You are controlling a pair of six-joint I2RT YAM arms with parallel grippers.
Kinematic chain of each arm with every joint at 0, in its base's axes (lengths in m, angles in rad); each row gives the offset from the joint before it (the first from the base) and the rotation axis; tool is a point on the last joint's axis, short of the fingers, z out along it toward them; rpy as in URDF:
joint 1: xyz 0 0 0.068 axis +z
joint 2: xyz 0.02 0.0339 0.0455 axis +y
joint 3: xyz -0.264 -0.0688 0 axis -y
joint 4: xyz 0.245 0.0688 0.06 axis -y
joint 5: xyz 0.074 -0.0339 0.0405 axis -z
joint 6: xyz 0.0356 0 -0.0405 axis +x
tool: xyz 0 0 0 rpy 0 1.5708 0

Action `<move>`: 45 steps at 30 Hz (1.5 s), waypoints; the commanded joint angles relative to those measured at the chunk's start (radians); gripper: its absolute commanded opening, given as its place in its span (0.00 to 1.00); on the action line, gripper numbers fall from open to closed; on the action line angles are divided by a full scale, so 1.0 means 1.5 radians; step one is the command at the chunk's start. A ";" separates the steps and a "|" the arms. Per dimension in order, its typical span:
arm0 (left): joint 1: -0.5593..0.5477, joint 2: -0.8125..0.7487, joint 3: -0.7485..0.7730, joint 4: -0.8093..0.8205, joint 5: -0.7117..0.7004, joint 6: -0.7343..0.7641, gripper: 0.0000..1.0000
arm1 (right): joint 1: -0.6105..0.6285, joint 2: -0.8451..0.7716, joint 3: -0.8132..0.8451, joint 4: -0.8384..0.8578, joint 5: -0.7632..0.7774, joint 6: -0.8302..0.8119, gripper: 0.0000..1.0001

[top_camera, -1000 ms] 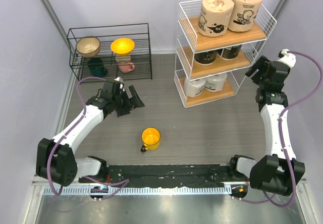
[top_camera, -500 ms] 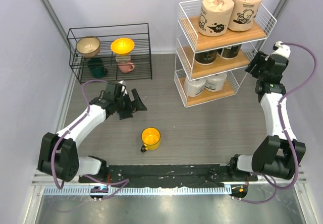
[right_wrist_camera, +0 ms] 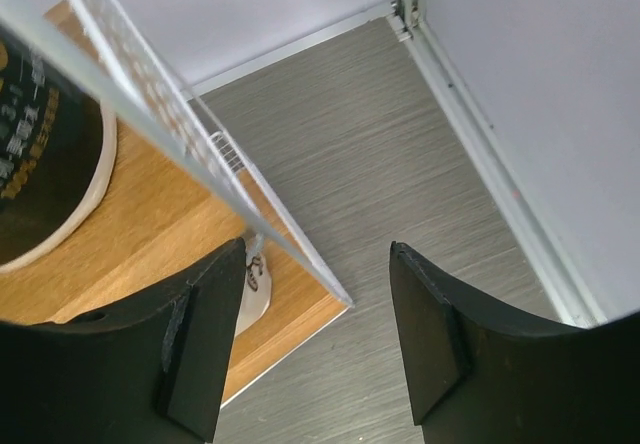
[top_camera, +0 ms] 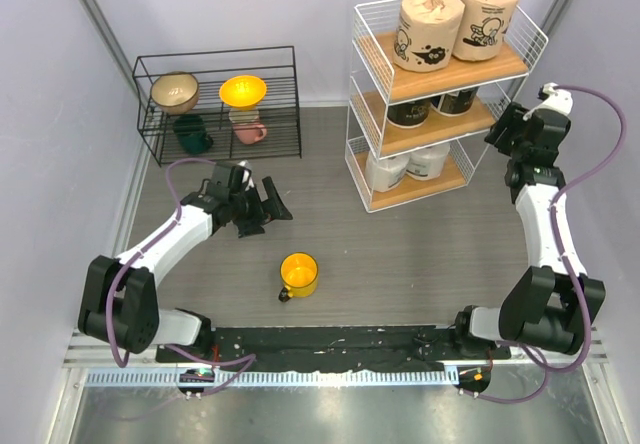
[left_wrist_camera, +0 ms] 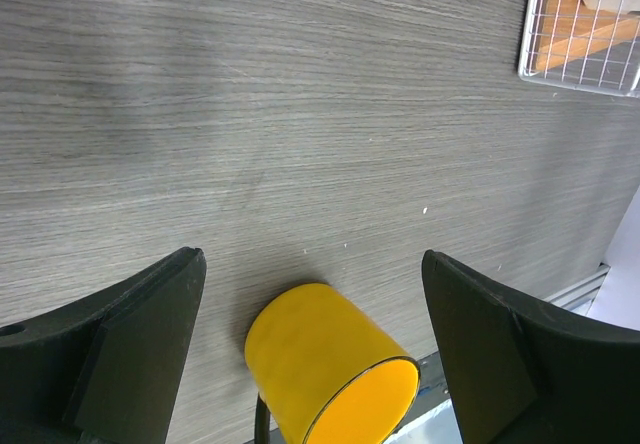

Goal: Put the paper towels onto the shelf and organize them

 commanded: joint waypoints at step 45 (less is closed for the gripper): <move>-0.001 -0.001 0.014 -0.011 0.001 0.017 0.94 | 0.002 0.043 -0.188 0.307 -0.183 0.051 0.09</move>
